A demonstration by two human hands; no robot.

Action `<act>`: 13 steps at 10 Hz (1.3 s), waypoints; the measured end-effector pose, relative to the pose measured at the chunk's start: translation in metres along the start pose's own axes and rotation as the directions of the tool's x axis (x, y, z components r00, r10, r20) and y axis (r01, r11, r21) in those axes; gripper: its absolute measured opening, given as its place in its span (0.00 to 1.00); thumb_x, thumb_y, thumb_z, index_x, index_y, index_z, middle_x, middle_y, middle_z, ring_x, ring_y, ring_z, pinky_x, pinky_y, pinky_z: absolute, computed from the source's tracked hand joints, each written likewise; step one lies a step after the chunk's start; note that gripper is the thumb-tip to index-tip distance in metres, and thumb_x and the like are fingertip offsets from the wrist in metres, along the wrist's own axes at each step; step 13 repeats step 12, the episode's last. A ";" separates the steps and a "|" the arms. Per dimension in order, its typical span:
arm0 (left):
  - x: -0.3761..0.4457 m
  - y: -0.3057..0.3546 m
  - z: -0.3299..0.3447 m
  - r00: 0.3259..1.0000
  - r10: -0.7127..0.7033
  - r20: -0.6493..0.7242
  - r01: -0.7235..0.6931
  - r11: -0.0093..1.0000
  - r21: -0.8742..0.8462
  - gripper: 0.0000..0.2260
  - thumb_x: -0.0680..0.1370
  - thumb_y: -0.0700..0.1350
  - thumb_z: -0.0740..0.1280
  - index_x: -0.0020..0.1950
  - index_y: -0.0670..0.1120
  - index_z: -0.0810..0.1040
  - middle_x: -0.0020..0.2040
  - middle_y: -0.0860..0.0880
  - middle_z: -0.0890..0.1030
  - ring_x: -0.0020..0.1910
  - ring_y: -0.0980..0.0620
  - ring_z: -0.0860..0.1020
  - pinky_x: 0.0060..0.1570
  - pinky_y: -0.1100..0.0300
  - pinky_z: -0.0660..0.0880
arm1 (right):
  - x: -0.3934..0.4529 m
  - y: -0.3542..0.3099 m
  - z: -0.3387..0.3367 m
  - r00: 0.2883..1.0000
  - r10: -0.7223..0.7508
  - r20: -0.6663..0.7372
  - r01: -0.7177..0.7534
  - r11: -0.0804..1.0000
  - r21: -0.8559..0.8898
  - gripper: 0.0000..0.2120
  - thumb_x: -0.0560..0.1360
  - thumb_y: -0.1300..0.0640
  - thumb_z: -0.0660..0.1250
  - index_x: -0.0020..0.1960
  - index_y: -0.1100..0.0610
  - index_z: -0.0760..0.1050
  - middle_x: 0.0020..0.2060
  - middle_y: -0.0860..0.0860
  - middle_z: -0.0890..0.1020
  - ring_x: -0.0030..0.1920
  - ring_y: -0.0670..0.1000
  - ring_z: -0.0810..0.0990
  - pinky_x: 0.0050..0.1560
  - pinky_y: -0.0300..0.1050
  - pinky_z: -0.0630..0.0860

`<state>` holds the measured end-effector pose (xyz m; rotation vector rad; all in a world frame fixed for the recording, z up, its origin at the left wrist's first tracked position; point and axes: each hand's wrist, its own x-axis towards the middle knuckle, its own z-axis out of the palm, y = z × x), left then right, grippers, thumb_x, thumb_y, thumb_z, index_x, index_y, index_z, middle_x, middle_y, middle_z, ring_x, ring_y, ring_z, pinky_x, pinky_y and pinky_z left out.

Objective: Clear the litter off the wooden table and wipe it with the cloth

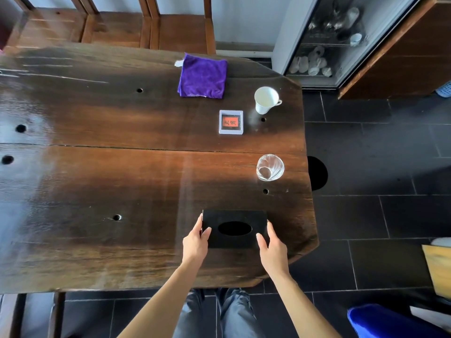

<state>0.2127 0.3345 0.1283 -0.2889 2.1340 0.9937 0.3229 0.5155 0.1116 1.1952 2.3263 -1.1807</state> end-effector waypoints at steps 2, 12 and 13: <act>0.008 0.001 -0.001 1.000 -0.018 0.006 0.018 0.999 -0.029 0.26 0.87 0.48 0.59 0.83 0.59 0.55 0.75 0.46 0.74 0.71 0.45 0.74 0.70 0.55 0.69 | 0.008 -0.011 -0.002 1.000 0.017 0.002 -0.017 1.000 0.023 0.27 0.84 0.54 0.62 0.81 0.55 0.59 0.74 0.54 0.73 0.73 0.57 0.72 0.71 0.45 0.66; 0.022 0.001 -0.015 0.998 -0.065 0.015 0.066 0.996 -0.065 0.24 0.84 0.51 0.64 0.80 0.52 0.67 0.70 0.47 0.78 0.67 0.48 0.77 0.69 0.55 0.71 | 0.012 -0.021 -0.016 0.995 0.091 0.034 -0.094 0.991 0.098 0.25 0.84 0.52 0.60 0.80 0.52 0.61 0.76 0.53 0.69 0.75 0.57 0.69 0.74 0.50 0.65; 0.022 0.001 -0.015 0.998 -0.065 0.015 0.066 0.996 -0.065 0.24 0.84 0.51 0.64 0.80 0.52 0.67 0.70 0.47 0.78 0.67 0.48 0.77 0.69 0.55 0.71 | 0.012 -0.021 -0.016 0.995 0.091 0.034 -0.094 0.991 0.098 0.25 0.84 0.52 0.60 0.80 0.52 0.61 0.76 0.53 0.69 0.75 0.57 0.69 0.74 0.50 0.65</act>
